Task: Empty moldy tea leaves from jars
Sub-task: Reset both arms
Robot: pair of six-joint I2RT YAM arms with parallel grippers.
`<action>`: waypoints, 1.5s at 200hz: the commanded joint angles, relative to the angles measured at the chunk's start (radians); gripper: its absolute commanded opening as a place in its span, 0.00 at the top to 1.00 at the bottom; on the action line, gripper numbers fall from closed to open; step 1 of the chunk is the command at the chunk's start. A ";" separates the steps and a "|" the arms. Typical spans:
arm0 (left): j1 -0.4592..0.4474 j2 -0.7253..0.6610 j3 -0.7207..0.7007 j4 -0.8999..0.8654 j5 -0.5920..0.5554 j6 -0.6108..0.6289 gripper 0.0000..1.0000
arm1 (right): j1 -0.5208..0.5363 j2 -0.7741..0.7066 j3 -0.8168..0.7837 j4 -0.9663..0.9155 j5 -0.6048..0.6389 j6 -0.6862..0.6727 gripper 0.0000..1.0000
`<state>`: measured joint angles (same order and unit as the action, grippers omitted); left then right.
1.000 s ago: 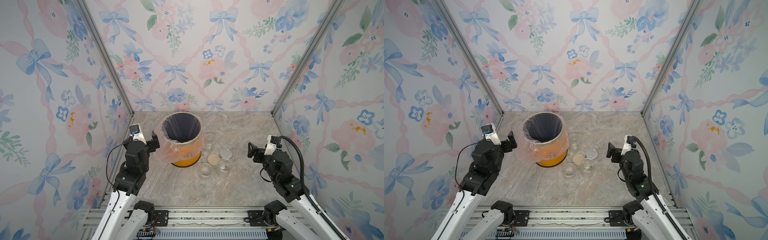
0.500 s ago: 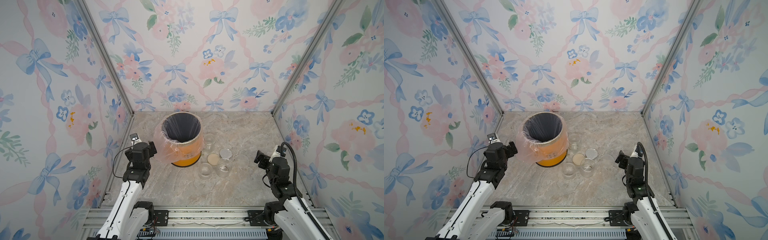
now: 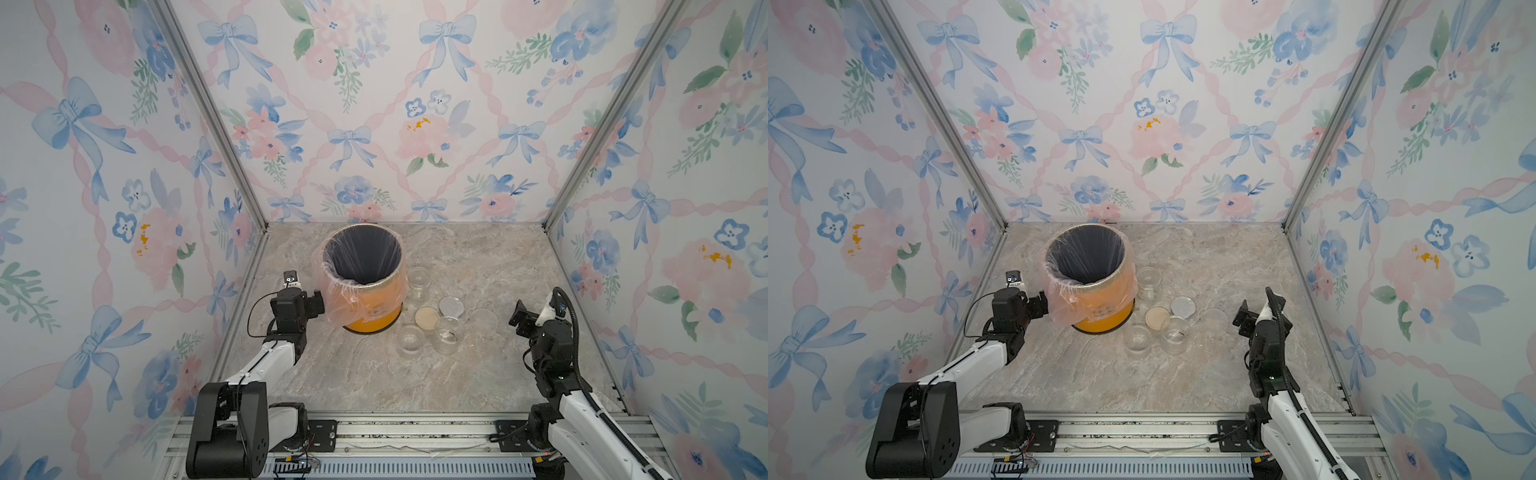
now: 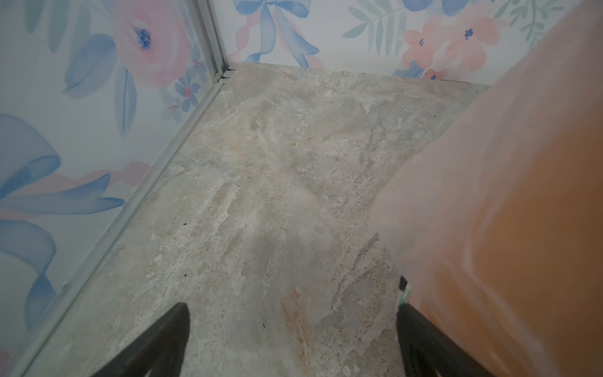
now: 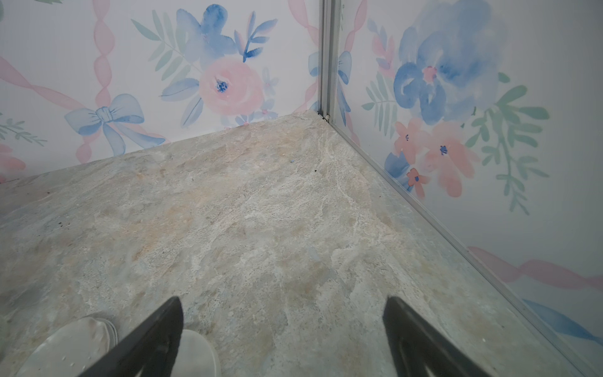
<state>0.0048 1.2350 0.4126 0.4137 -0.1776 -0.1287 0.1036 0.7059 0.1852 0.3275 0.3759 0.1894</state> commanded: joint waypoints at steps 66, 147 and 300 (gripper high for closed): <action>0.004 0.173 -0.075 0.437 0.192 0.060 0.02 | -0.018 0.201 -0.066 0.338 0.000 -0.122 0.03; 0.006 0.277 -0.061 0.527 0.247 0.111 0.02 | -0.027 0.569 -0.044 0.759 -0.074 -0.150 0.04; -0.015 0.308 -0.142 0.695 0.167 0.106 0.02 | -0.058 0.835 0.213 0.550 -0.247 -0.183 0.04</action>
<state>-0.0124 1.5349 0.2584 1.0874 -0.0246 -0.0074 0.0685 1.5494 0.3912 0.9920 0.1722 -0.0071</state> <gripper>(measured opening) 0.982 0.965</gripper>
